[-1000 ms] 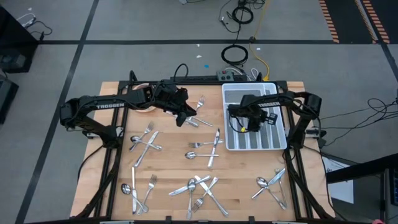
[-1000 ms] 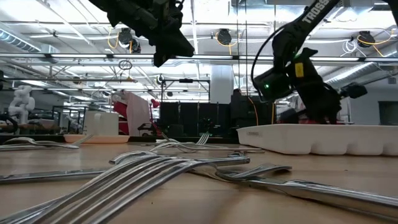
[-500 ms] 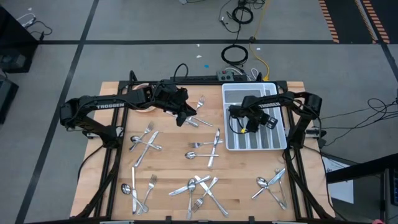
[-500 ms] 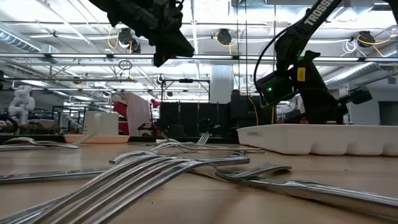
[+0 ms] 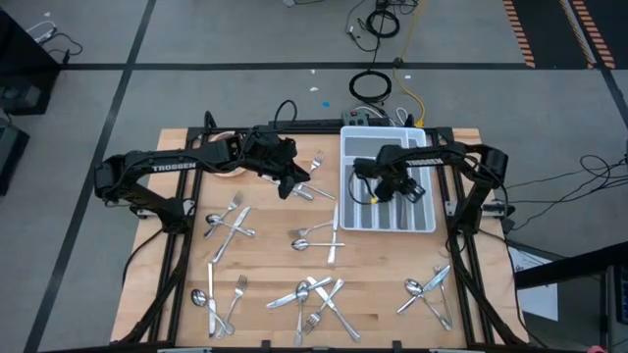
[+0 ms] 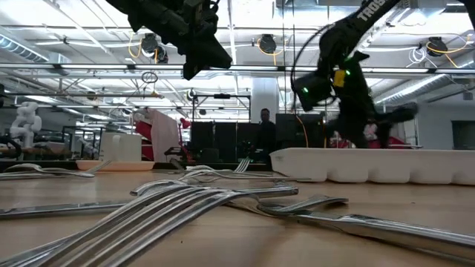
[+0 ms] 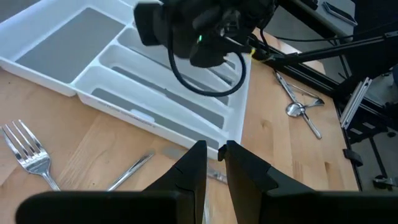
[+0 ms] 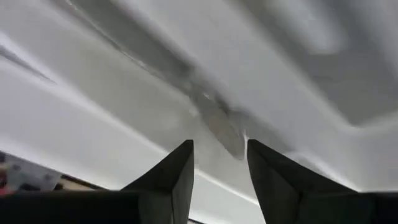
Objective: Sort silverware
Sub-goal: Put the silver spoon into the white silverware tray, then put the silver fork into the white silverware tray
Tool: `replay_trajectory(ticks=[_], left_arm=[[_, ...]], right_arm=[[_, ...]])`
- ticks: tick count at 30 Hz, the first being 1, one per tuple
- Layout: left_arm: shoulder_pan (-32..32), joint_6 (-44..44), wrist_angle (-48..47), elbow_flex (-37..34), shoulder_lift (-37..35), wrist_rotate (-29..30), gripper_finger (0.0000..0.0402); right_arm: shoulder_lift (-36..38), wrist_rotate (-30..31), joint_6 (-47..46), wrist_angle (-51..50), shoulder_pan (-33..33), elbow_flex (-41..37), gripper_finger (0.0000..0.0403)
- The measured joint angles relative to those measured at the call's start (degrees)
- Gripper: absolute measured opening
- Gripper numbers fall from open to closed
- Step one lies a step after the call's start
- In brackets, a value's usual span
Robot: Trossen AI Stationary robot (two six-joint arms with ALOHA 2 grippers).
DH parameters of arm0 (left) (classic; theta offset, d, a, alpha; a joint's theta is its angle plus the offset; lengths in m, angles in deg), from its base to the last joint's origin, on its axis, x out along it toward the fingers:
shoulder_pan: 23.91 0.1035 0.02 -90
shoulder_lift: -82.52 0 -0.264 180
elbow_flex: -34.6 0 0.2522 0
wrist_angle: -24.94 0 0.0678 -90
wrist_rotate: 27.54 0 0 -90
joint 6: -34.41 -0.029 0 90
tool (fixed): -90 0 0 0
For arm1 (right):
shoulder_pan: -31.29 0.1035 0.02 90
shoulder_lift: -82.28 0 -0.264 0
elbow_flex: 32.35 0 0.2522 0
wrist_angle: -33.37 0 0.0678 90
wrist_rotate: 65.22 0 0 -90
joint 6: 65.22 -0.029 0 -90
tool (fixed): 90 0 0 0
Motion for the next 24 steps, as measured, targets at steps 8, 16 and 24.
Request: replay_trajectory(ticks=[8, 16, 24], left_arm=[[0.0, 0.0, 0.5, 0.0, 0.0, 0.1, 0.0065], [0.0, 0.0, 0.4, 0.0, 0.0, 0.2, 0.0065], [0.0, 0.0, 0.3, 0.0, 0.0, 0.2, 0.0065]], right_arm=[[0.3, 0.1, -4.5, -2.6, 0.0, 7.2, 0.0142], [8.0, -26.0, -41.6, -6.4, 0.8, 13.8, 0.0142], [27.8, -35.4, -66.1, -3.7, 18.4, 4.5, 0.0141]])
